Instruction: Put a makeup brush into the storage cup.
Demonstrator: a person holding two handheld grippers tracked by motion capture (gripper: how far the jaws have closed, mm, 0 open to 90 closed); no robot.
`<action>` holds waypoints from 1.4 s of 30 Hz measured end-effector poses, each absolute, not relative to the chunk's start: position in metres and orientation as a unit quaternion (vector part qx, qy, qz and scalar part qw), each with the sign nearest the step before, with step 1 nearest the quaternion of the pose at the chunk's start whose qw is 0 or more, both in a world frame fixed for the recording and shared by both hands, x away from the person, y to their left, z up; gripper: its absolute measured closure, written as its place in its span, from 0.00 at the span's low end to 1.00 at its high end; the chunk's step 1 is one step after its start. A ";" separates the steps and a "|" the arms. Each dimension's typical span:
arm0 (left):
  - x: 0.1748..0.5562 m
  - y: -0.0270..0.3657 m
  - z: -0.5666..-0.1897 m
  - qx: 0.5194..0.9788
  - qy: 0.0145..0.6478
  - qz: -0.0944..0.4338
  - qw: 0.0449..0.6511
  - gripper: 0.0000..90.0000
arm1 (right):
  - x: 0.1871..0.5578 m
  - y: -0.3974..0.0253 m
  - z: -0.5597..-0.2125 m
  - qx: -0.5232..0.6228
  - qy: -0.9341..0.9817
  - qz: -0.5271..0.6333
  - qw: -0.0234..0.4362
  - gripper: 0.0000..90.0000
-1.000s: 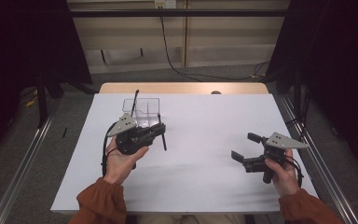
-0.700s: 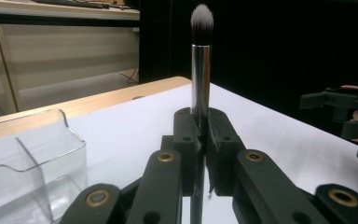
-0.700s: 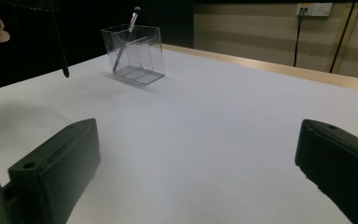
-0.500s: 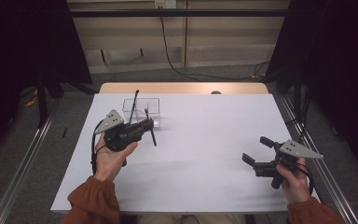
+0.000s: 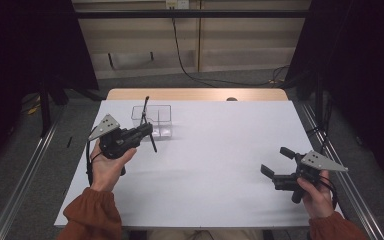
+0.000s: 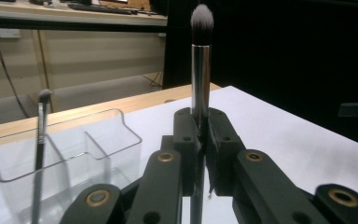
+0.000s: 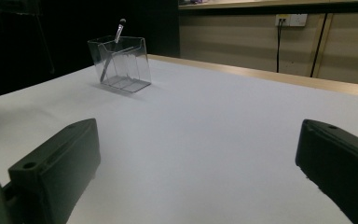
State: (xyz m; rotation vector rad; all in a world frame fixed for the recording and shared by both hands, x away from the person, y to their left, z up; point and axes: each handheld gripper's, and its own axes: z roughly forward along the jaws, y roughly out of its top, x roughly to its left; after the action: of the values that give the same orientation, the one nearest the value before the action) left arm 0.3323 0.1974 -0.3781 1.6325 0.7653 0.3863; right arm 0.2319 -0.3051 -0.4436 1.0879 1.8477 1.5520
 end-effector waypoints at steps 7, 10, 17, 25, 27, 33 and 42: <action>0.339 0.207 -0.377 0.704 0.341 0.177 0.597 0.93 | 0.228 -0.307 -0.445 0.404 0.678 0.565 0.242 0.00; 0.343 0.211 -0.372 0.703 0.343 0.185 0.595 0.93 | 0.227 -0.308 -0.446 0.405 0.682 0.560 0.240 0.00; 0.351 0.217 -0.367 0.701 0.347 0.199 0.591 0.93 | 0.224 -0.308 -0.448 0.405 0.685 0.555 0.241 0.00; 0.363 0.223 -0.350 0.692 0.353 0.211 0.593 0.93 | 0.222 -0.311 -0.447 0.405 0.688 0.552 0.242 0.00; 0.365 0.223 -0.350 0.693 0.355 0.214 0.590 0.93 | 0.222 -0.311 -0.447 0.405 0.687 0.552 0.243 0.00; 0.379 0.226 -0.351 0.686 0.369 0.225 0.586 0.93 | 0.222 -0.309 -0.448 0.404 0.688 0.554 0.238 0.00; 0.394 0.233 -0.349 0.673 0.384 0.238 0.586 0.93 | 0.223 -0.308 -0.449 0.400 0.694 0.552 0.233 0.00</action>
State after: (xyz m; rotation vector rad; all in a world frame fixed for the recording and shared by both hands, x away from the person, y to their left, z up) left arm 0.3943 0.2329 -0.3485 1.5687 0.8948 0.5552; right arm 0.2229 -0.3076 -0.4489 1.0974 1.9067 1.5152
